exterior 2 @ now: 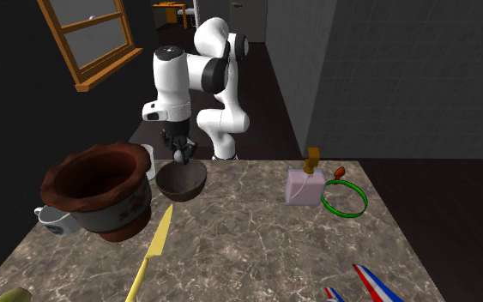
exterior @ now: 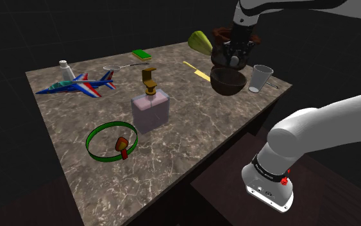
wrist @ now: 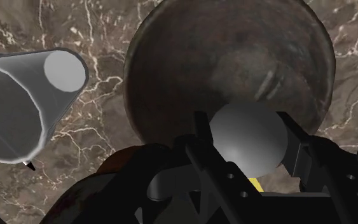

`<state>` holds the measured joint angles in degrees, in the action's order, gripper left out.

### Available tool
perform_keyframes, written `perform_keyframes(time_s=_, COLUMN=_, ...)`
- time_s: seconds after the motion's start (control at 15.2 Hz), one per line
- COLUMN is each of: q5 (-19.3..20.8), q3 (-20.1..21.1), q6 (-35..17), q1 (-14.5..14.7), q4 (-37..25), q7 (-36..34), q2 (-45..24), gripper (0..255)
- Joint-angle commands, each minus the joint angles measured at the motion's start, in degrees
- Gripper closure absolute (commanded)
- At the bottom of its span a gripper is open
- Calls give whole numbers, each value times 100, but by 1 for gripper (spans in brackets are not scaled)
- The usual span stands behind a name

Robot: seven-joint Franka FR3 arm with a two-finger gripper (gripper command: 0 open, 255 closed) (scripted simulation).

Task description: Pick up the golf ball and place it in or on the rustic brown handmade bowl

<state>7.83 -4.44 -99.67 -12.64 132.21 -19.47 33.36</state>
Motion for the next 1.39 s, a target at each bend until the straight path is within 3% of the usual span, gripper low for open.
perform_keyframes(time_s=0.0, q5=35, q3=-60, q6=-121, q1=-25, q4=36, q7=59, q2=-76, gripper=255)
perform_keyframes(time_s=0.66, q5=85, q3=-102, q6=-894, q1=-40, q4=779, q7=-12, q2=-108, gripper=255)
perform_keyframes(time_s=1.12, q5=85, q3=-102, q6=-894, q1=-40, q4=779, q7=-12, q2=-108, gripper=255)
perform_keyframes(time_s=1.19, q5=85, q3=-102, q6=-894, q1=-40, q4=779, q7=-12, q2=-108, gripper=0)
perform_keyframes(time_s=1.32, q5=85, q3=-102, q6=-894, q1=-40, q4=779, q7=-12, q2=-108, gripper=0)
